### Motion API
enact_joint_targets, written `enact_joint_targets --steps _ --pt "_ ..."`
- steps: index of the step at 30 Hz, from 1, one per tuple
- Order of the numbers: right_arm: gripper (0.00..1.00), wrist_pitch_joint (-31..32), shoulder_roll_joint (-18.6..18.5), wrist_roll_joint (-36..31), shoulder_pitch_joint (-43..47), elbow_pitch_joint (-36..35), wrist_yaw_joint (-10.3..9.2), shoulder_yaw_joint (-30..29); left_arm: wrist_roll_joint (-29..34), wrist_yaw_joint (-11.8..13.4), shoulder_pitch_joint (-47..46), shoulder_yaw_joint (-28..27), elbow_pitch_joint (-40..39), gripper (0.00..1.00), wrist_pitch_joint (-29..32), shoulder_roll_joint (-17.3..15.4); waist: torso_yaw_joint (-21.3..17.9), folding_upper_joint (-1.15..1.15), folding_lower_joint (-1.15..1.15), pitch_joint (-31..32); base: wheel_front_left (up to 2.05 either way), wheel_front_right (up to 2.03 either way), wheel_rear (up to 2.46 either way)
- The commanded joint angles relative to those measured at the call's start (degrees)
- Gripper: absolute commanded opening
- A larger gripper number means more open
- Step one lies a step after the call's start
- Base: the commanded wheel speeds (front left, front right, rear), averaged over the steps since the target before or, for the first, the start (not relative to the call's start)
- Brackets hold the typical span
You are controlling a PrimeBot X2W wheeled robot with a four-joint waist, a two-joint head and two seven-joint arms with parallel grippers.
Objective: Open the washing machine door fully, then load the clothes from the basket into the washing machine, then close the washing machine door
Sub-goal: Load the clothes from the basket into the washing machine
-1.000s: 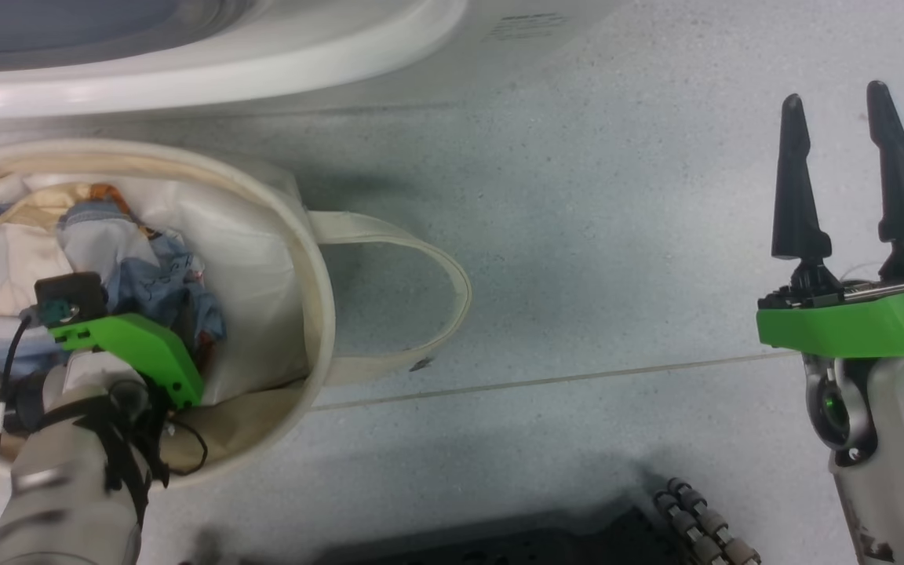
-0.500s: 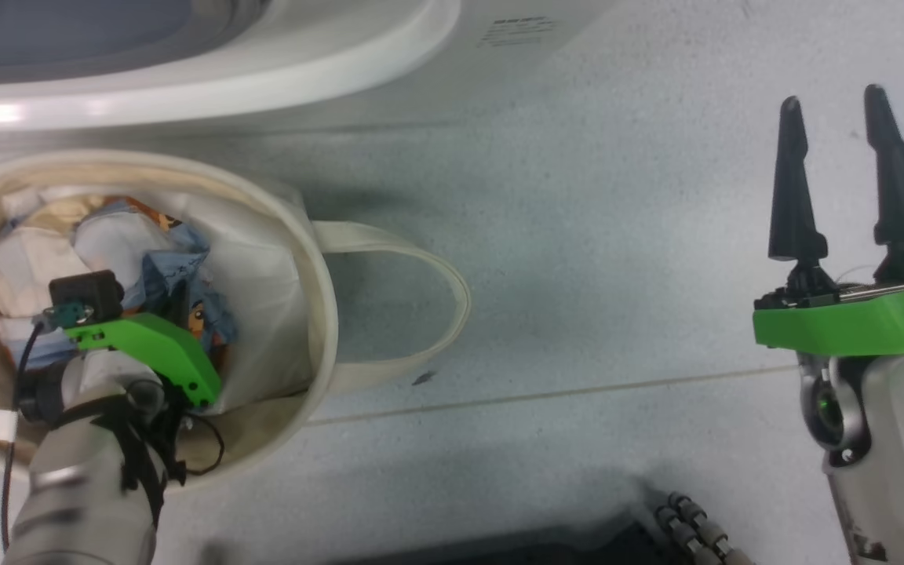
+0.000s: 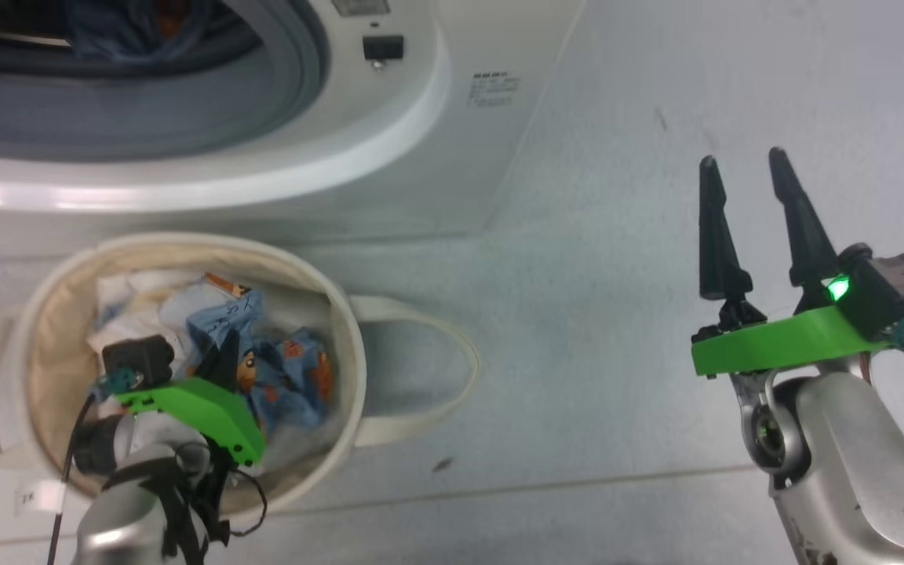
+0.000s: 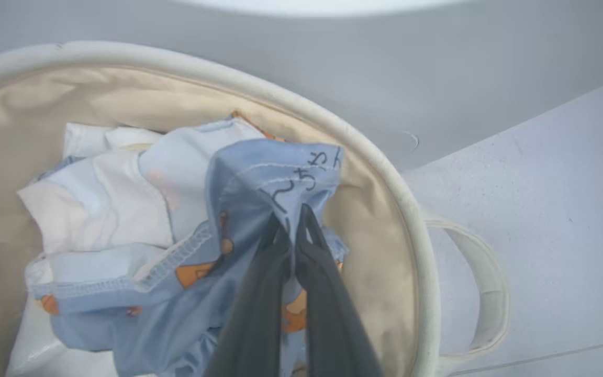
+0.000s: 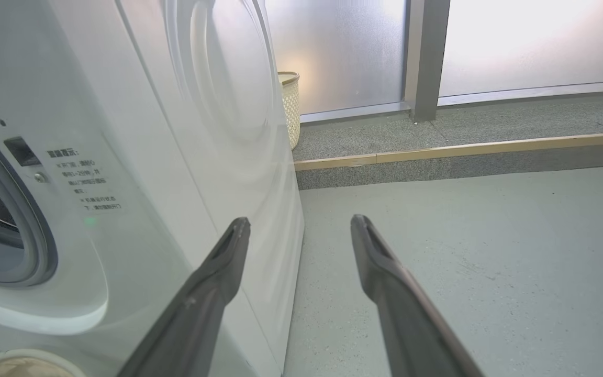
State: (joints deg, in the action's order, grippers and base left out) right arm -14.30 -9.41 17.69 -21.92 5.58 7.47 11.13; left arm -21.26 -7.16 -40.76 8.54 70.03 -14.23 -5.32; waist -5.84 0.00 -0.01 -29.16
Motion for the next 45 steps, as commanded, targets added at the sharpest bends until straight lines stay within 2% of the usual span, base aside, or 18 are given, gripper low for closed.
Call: enact_joint_targets --steps 1,6,11,18,24,29,35,45 --pt "1.0 -0.7 0.34 0.59 1.1 -0.96 0.02 1.34 -1.33 -0.31 2.29 -0.52 -2.4 0.0 -0.7 -1.8 0.91 0.0 0.01 5.56 0.0 0.0 0.0" --pt "1.0 -0.7 0.32 2.12 2.91 1.28 0.02 2.09 -4.99 -0.32 7.33 1.78 -12.33 0.0 -0.74 -3.28 2.21 0.0 0.01 11.97 0.0 0.0 0.0" --pt "1.0 -0.7 0.21 3.39 4.7 2.48 0.02 2.49 -6.57 -0.32 11.81 1.82 -21.75 0.0 -0.75 -4.76 3.48 0.0 0.01 17.1 0.0 0.0 0.0" --pt "1.0 -0.7 0.46 4.92 7.18 3.3 0.02 2.96 -5.79 -0.32 15.73 0.33 -32.89 0.0 -0.76 -6.57 4.5 0.0 0.01 23.61 0.0 0.0 0.0" --pt "1.0 -0.7 0.27 6.03 9.59 3.8 0.02 3.39 -4.39 -0.33 17.96 -2.0 -40.73 0.0 -0.76 -6.29 4.98 0.0 0.01 27.22 0.0 0.0 0.0" --pt "1.0 -0.7 -0.56 6.34 10.41 3.81 0.02 3.62 -2.7 -0.33 16.76 -2.98 -44.22 0.0 -0.76 -6.18 5.25 0.0 0.01 28.25 0.0 0.0 0.0" --pt "1.0 -0.7 -1.76 6.48 10.5 4.14 0.02 4.78 -0.77 0.28 8.59 -4.86 -43.9 0.0 -0.76 -6.92 5.44 0.0 0.01 27.73 0.0 0.0 0.0" --pt "1.0 -0.7 -4.22 5.89 8.78 3.51 0.02 5.7 2.67 0.51 -2.44 -10.91 -43.17 0.0 -0.76 -7.34 3.5 0.0 0.01 22.57 0.0 0.0 0.0"
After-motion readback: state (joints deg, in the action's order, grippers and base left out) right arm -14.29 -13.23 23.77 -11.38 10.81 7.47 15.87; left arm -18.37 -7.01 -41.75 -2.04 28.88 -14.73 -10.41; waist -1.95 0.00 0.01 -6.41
